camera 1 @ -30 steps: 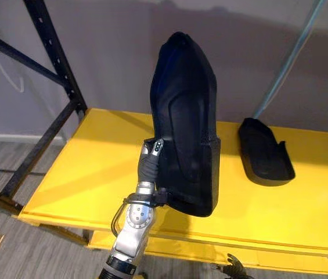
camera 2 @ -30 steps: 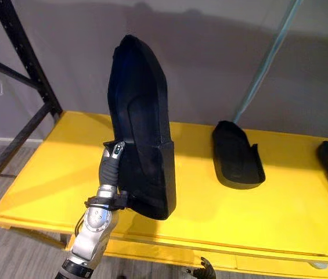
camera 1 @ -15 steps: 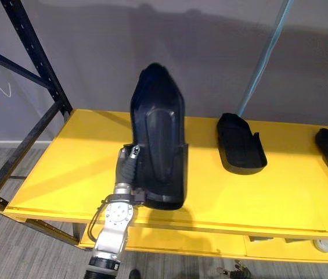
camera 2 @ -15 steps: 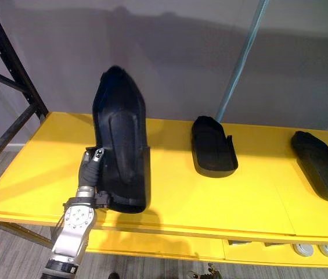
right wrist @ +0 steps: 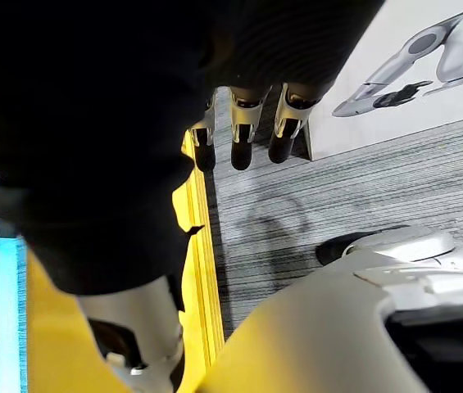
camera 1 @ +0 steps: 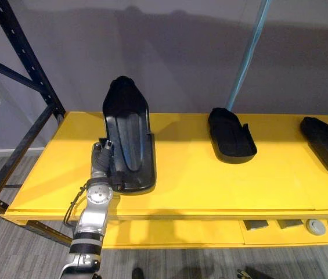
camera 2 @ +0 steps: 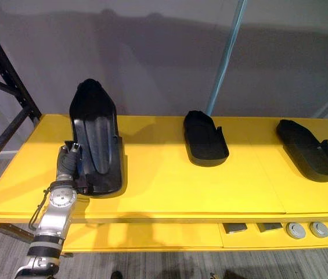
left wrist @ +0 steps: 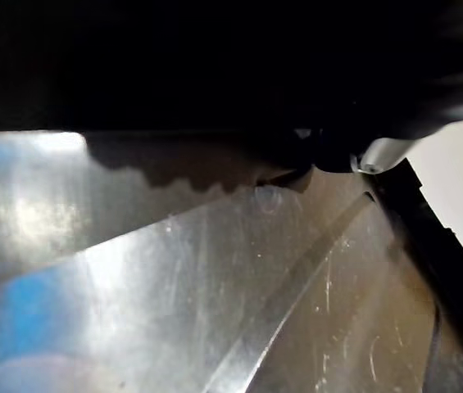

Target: Walk over and take plastic housings, then place them on the shelf

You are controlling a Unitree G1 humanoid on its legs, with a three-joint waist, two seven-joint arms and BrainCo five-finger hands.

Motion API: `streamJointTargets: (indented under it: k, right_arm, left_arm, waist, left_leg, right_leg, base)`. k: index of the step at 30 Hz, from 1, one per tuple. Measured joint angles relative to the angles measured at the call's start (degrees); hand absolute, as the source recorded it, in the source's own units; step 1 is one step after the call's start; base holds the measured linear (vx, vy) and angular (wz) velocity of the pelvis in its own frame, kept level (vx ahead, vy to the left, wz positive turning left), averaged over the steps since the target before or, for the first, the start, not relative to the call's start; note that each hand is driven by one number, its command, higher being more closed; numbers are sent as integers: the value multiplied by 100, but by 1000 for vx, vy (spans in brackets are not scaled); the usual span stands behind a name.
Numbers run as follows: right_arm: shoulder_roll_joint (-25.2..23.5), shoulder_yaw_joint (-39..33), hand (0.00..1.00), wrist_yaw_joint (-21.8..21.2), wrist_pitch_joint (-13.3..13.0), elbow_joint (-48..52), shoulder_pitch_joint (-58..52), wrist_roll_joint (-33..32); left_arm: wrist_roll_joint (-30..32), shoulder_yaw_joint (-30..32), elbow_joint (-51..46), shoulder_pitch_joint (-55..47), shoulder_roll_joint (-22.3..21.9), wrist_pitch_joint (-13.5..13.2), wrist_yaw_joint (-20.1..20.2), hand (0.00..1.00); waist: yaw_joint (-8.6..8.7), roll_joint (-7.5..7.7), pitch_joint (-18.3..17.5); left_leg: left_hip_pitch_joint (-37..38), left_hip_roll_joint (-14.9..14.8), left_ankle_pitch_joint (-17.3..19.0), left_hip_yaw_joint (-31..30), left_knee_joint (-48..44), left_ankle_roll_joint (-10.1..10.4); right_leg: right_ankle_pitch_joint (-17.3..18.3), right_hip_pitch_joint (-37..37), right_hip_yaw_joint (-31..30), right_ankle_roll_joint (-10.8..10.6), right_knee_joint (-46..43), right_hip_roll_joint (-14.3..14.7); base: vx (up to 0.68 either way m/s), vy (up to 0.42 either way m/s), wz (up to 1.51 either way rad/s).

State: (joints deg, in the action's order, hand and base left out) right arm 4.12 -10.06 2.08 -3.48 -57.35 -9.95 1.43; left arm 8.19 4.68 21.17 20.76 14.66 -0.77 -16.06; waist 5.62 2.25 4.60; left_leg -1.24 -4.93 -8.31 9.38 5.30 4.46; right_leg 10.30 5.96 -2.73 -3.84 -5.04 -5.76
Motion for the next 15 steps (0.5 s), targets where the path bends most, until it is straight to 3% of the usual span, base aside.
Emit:
streamJointTargets:
  k: [5, 11, 15]
  right_arm:
    - [-9, 14, 0, -53, 0, -34, 41, 10]
    - [6, 46, 0, -88, -1, -76, 70, 17]
    - [41, 132, 0, -97, -3, -77, 77, 17]
  left_arm:
    - [113, -75, 880, 468, 256, 221, 27, 100]
    - [353, -174, 1206, 686, 509, 269, 84, 100]
    - [648, -171, 1555, 862, 547, 399, 131, 100]
  waist:
    - [55, 65, -1]
    - [57, 66, -1]
    - [86, 63, 1]
  left_leg:
    - [7, -61, 20, 149, -29, 21]
    - [58, -351, 16, 254, -29, 23]
    - [81, -392, -1, 386, -29, 40]
  right_leg:
    - [-39, -17, -49, 3, -76, 68]
    - [-240, -154, -142, 116, -243, 358]
    - [-269, -188, -162, 141, -244, 384]
  base:
    - [124, -36, -7]
    - [36, -65, -9]
    - [-35, -31, -18]
